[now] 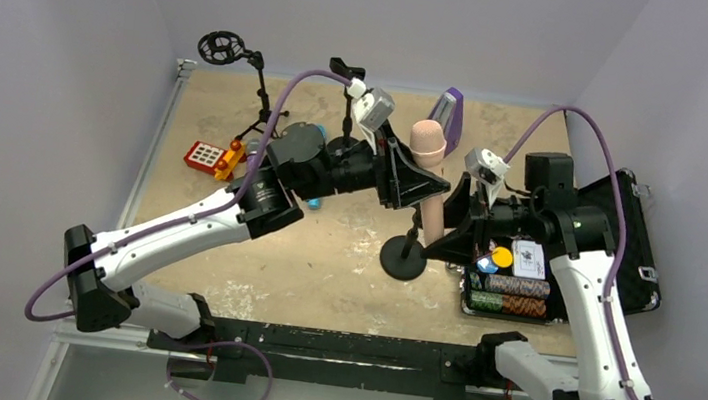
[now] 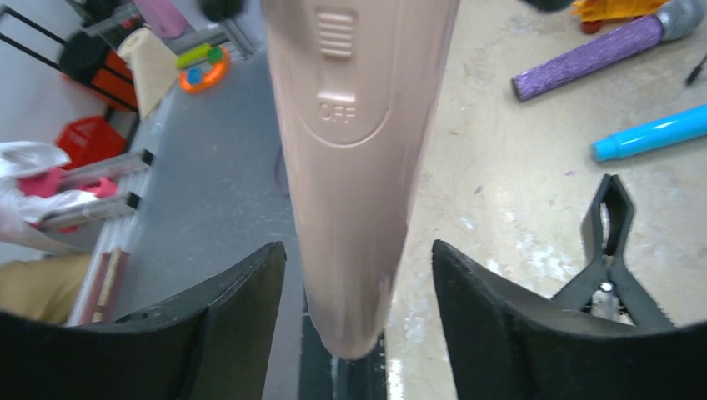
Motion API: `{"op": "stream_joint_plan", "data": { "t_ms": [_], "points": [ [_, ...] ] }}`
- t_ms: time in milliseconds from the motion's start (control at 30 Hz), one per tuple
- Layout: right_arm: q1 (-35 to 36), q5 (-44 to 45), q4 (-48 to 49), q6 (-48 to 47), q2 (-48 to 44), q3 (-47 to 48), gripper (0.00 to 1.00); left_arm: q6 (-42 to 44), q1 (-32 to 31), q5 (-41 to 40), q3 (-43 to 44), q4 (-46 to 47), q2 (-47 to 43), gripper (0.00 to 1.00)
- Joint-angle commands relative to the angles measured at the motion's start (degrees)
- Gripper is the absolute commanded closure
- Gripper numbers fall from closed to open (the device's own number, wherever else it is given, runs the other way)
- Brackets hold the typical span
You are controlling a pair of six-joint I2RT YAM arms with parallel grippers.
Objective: Attach the microphones to the stand
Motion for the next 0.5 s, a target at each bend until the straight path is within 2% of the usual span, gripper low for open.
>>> {"op": "stream_joint_plan", "data": {
  "t_ms": [0, 67, 167, 267, 367, 467],
  "points": [
    [0.05, 3.5, -10.62, -12.59, 0.42, 6.76, 0.23, 3.15, 1.0, 0.46, -2.78, 0.37, -7.73, 1.0],
    [-0.01, 6.79, -14.75, -16.78, 0.33, 9.13, 0.18, 5.81, 1.59, -0.6, -5.04, -3.72, -12.22, 1.0],
    [-0.28, 11.88, -14.14, -17.78, -1.55, 8.76, 0.15, 10.85, 1.71, -3.21, -8.75, -12.75, -19.91, 1.0],
    [-0.38, 19.13, -7.77, -15.6, -4.34, 5.32, 0.11, 15.53, 1.7, -6.88, -13.01, -22.21, -27.88, 1.0],
    [-0.35, 25.96, 3.12, -15.18, -7.53, -0.51, 0.07, 19.37, 1.71, -10.66, -18.54, -27.81, -36.41, 1.0],
    [-0.45, 24.27, 5.35, -24.83, -7.77, -2.78, 0.04, 21.22, 1.71, -12.52, -23.38, -30.57, -42.82, 1.0]
  ]
}}
